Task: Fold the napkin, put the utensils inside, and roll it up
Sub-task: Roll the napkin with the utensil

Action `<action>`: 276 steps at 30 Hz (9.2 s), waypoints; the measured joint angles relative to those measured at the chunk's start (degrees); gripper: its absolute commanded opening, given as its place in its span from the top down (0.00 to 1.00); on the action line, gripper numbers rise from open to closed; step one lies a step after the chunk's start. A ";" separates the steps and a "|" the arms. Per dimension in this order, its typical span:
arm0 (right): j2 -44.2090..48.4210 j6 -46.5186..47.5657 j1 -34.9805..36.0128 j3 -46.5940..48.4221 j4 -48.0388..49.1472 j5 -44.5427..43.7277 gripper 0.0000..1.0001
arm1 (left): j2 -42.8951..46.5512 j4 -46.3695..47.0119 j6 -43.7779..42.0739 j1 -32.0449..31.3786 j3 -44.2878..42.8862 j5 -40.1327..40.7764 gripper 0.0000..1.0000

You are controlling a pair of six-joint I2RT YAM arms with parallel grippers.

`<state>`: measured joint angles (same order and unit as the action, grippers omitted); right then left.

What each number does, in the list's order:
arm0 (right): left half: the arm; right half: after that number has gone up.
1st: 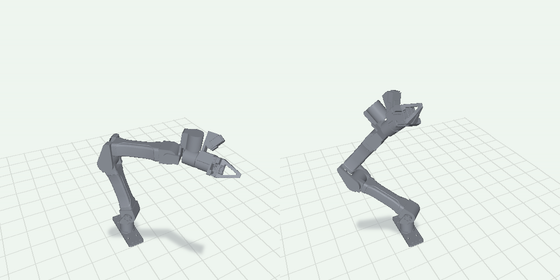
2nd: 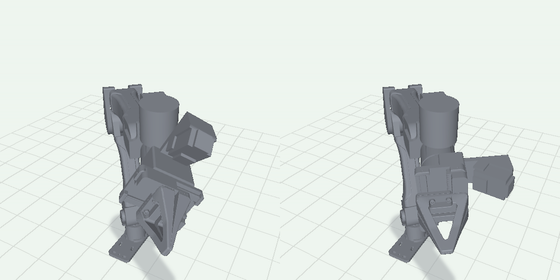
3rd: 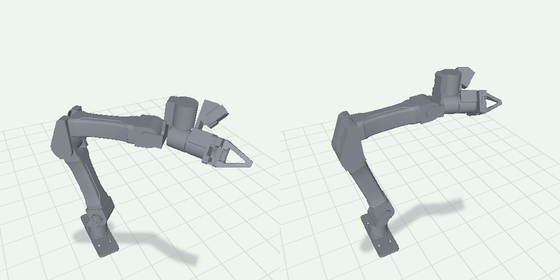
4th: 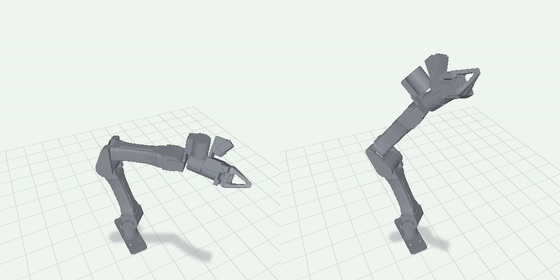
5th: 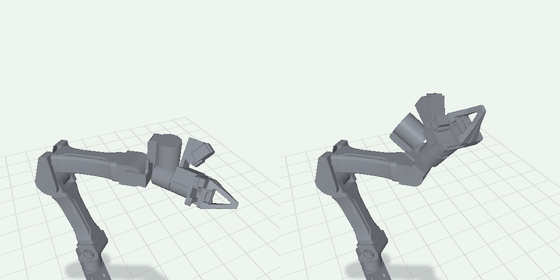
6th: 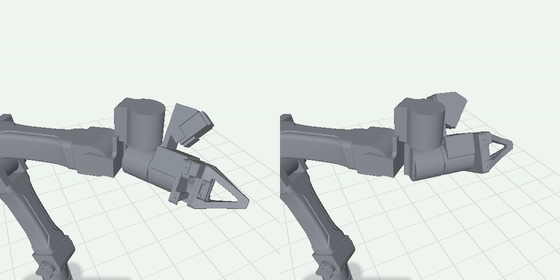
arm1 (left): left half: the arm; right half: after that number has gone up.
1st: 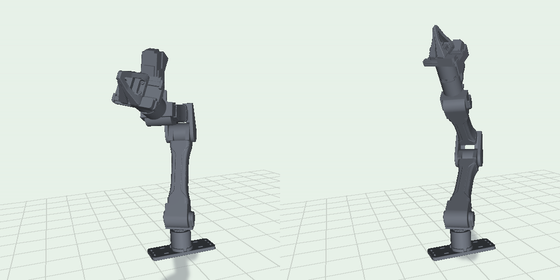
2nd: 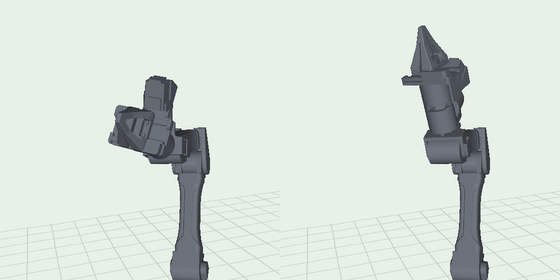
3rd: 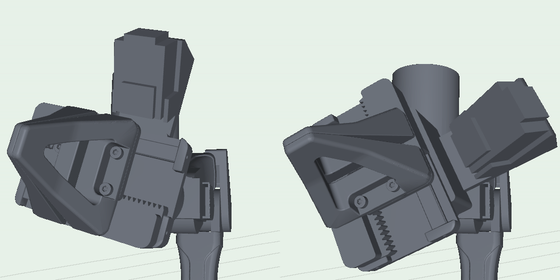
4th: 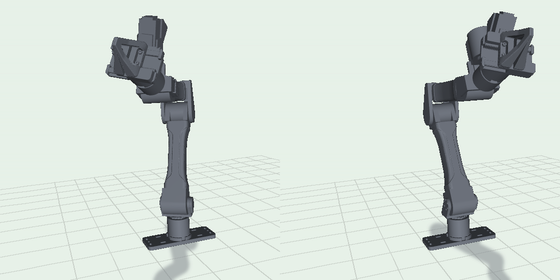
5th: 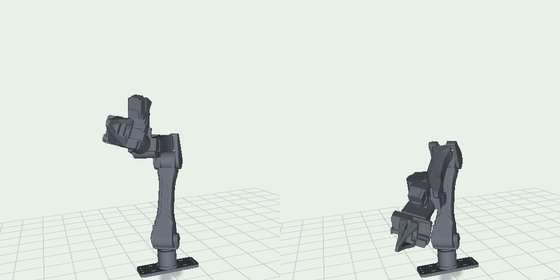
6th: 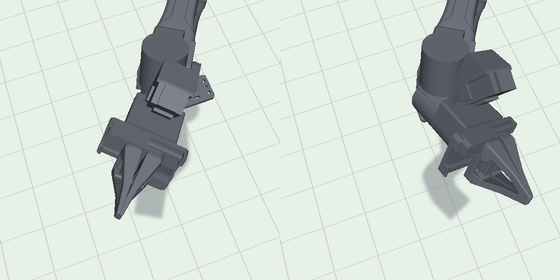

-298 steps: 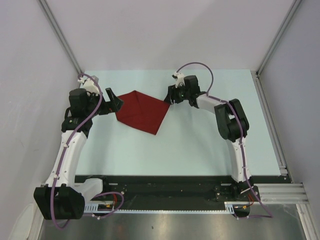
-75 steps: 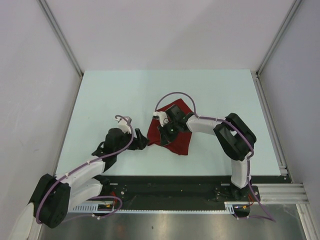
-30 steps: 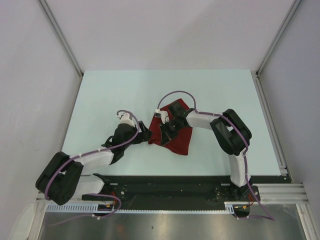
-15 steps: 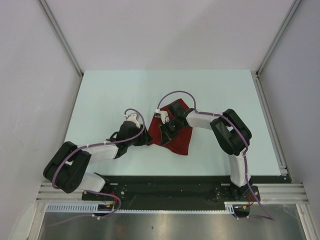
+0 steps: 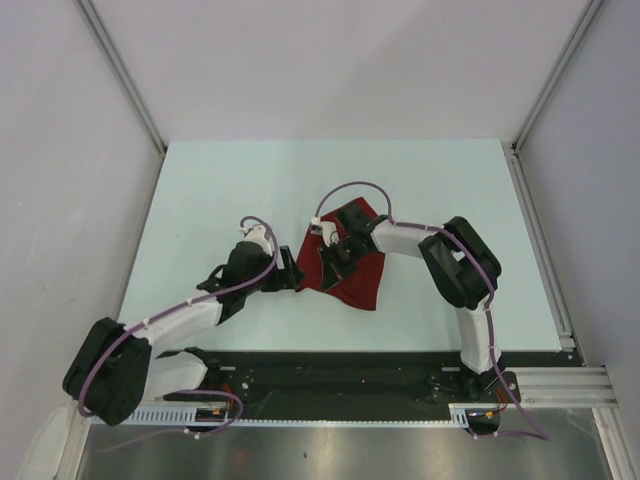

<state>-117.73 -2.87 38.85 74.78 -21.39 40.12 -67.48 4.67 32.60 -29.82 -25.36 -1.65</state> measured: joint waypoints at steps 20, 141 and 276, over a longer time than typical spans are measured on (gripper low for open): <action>-1.31 -1.68 -0.96 0.90 -0.85 2.01 1.00 | -2.14 6.27 8.79 -0.02 4.44 -16.46 0.14; 25.29 8.50 28.65 -23.30 20.46 -62.62 0.34 | -18.80 4.09 1.77 6.05 -7.80 -13.79 1.00; 21.92 -1.44 12.61 -14.05 3.10 -35.39 0.30 | -21.77 5.01 -9.18 4.44 -10.75 -8.00 1.00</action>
<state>-95.81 -4.32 51.46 60.73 -18.28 4.73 -89.25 9.67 23.42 -25.39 -36.12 -9.65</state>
